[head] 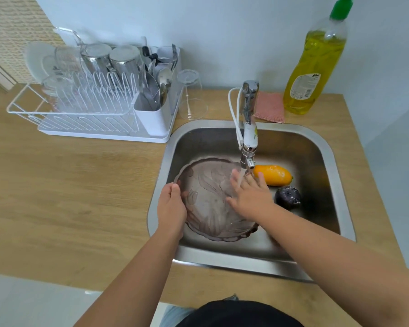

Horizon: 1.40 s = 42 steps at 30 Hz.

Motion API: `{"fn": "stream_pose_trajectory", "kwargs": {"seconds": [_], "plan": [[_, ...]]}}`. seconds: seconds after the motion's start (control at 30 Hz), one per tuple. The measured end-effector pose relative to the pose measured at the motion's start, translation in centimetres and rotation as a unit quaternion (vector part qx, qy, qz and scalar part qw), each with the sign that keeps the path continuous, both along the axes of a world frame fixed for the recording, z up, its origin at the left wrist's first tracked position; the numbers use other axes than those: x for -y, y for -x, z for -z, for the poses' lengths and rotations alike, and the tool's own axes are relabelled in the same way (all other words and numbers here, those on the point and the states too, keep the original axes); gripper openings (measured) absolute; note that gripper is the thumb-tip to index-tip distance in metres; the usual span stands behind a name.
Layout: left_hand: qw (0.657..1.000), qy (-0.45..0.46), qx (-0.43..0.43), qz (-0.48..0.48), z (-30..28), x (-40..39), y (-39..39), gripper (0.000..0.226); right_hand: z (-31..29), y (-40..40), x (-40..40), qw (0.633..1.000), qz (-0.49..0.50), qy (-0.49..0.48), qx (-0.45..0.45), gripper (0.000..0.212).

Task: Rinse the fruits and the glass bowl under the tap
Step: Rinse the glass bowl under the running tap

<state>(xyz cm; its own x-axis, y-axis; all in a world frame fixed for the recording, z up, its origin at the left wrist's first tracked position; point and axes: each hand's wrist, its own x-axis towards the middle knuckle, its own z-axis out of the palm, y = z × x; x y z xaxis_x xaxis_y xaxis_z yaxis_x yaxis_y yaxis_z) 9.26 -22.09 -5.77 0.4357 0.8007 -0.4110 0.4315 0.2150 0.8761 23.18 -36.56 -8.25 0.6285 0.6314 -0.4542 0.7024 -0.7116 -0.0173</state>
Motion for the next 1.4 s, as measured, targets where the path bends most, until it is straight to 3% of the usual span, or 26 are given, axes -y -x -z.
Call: {"fn": "stream_pose_trajectory", "kwargs": {"seconds": [0.1,0.17,0.23,0.33,0.37,0.47,0.5,0.7,0.93,1.0,1.07,1.13,1.2,1.23,1.3,1.4], "plan": [[1.0,-0.027,-0.003,0.004,-0.4,0.0,-0.3,0.029,-0.2,0.4,3.0,0.998,0.003,0.007,-0.066,0.066],[0.999,-0.051,0.002,0.01,-0.8,0.2,-0.4,0.034,-0.4,0.9,4.8,0.972,0.061,-0.118,-0.195,0.061],[0.998,-0.061,0.02,0.004,-1.3,0.2,-0.4,0.046,-0.2,1.5,6.0,0.905,0.18,-0.26,-0.284,0.065],[0.995,-0.092,0.033,0.025,-1.9,0.3,-0.6,0.047,0.8,2.4,5.5,0.816,0.326,-0.343,-0.333,0.077],[0.994,-0.101,0.036,0.036,-2.2,0.4,-0.5,0.043,1.3,2.6,5.0,0.779,0.359,-0.37,-0.356,0.073],[0.991,-0.113,0.044,0.065,-2.3,0.8,-0.2,0.036,1.1,2.7,2.9,0.651,0.457,-0.42,-0.438,0.032],[0.99,-0.113,0.041,0.073,-2.2,1.0,0.0,0.037,1.1,2.6,2.4,0.633,0.482,-0.417,-0.439,0.028],[0.984,-0.1,0.056,0.134,-2.1,1.2,0.4,0.055,2.5,2.4,0.7,0.636,0.508,-0.38,-0.44,0.049],[0.98,-0.045,0.103,0.163,-3.7,1.6,-1.2,0.059,2.0,2.2,-0.9,0.605,0.494,-0.428,-0.454,0.049],[0.974,-0.063,0.119,0.181,-3.8,1.9,-1.4,0.055,2.0,2.0,-1.2,0.612,0.481,-0.44,-0.448,0.046],[0.969,-0.09,0.132,0.186,-3.7,1.9,-1.6,0.052,1.7,1.8,-1.5,0.656,0.441,-0.437,-0.428,0.043],[0.97,-0.104,0.143,0.167,-3.9,1.9,-1.8,0.051,1.7,1.7,-1.6,0.76,0.349,-0.413,-0.361,0.042],[0.97,-0.119,0.157,0.144,-3.8,1.7,-2.0,0.051,2.6,1.7,-1.6,0.892,0.238,-0.295,-0.247,0.055],[0.969,-0.132,0.159,0.138,-3.7,1.6,-2.0,0.05,3.0,2.0,-1.5,0.927,0.203,-0.234,-0.209,0.061],[0.963,-0.168,0.159,0.141,-3.8,1.7,-2.0,0.05,3.3,3.1,-1.3,0.952,0.136,-0.188,-0.198,0.064],[0.956,-0.204,0.157,0.143,-4.0,1.7,-1.8,0.049,1.9,5.6,-0.6,0.939,0.032,-0.218,-0.266,0.059]]}}
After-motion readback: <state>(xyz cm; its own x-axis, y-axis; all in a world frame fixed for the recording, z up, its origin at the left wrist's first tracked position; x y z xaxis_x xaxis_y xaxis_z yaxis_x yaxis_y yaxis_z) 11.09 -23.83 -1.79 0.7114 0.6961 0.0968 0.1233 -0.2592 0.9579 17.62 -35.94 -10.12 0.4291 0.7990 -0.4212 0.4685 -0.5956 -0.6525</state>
